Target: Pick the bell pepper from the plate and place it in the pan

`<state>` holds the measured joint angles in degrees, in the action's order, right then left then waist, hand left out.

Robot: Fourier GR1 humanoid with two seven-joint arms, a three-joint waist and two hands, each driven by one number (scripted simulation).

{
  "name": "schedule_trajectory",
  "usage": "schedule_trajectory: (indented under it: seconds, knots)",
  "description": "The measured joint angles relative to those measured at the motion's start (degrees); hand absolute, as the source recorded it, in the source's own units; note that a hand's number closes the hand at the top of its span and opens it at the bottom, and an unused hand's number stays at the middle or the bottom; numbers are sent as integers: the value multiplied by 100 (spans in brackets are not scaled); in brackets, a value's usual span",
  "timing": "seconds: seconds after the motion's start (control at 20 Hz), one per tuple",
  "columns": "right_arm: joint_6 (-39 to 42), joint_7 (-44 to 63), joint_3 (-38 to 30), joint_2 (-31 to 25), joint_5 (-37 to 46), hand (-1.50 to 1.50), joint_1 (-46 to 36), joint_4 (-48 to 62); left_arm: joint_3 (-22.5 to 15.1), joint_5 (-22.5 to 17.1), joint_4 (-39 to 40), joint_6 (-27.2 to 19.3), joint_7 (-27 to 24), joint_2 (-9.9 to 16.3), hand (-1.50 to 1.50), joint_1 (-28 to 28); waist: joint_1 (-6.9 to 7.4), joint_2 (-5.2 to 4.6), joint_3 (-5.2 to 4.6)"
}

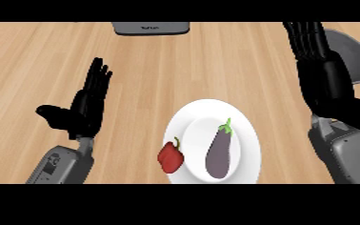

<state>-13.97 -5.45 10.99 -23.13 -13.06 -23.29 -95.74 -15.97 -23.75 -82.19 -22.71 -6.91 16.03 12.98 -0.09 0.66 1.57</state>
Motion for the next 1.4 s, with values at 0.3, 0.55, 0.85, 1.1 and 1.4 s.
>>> schedule_trajectory:
  seconds: [0.3, 0.55, 0.85, 1.1, 1.4]
  knots:
    - [-78, -1471, 742, 1186, -1, 150, 1261, -10, 216, 312, 36, 65, 161, 652, 0, 92, 12, -65, -100]
    - [-1281, -2926, 1124, 1970, 482, -150, 2605, 277, 279, 342, 62, 135, 341, 910, 0, -18, -143, -42, -120]
    - [-2076, -4767, 1491, 2212, 695, -150, 4652, 192, 441, 302, 89, 263, 390, 1132, 0, -151, -268, -11, -136]
    - [-2112, -5271, 1723, 1627, 1105, -150, 6230, -320, 425, 364, 27, 280, 526, 1124, 0, -59, -209, -27, -155]
    - [-2531, -4697, 2032, 814, 1971, -150, 7559, -1580, 468, 401, -14, 403, 630, 1130, 0, 64, -95, -62, -167]
